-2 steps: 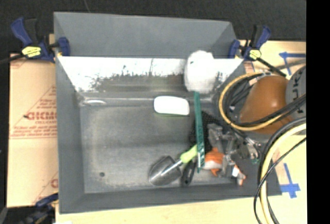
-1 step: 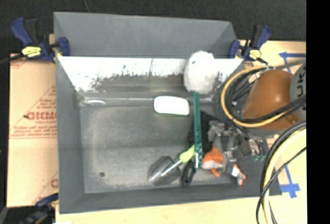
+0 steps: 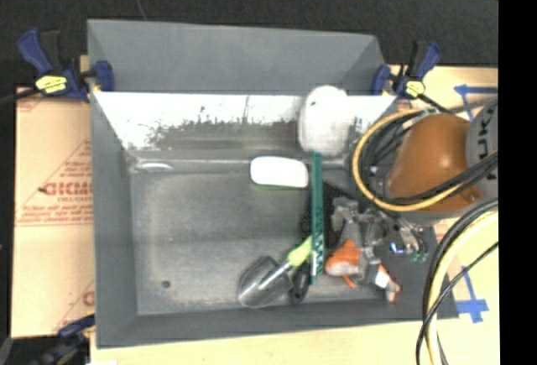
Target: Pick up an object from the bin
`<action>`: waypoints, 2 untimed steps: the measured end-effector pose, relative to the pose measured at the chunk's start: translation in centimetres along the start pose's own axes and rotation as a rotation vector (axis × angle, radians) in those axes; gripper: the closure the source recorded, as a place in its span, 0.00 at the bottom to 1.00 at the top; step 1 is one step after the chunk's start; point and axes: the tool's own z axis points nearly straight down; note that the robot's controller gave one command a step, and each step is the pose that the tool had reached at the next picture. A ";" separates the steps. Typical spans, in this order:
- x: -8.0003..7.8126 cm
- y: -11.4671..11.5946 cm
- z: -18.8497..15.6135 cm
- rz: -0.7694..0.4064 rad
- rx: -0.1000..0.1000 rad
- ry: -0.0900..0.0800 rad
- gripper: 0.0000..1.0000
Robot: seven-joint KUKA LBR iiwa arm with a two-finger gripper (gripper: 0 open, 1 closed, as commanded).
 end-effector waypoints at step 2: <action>-1.1 3.6 2.5 -0.267 0.014 -0.021 1.00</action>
Offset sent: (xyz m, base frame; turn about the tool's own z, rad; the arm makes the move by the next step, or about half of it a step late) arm 0.0012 0.0411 -0.0311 -0.2730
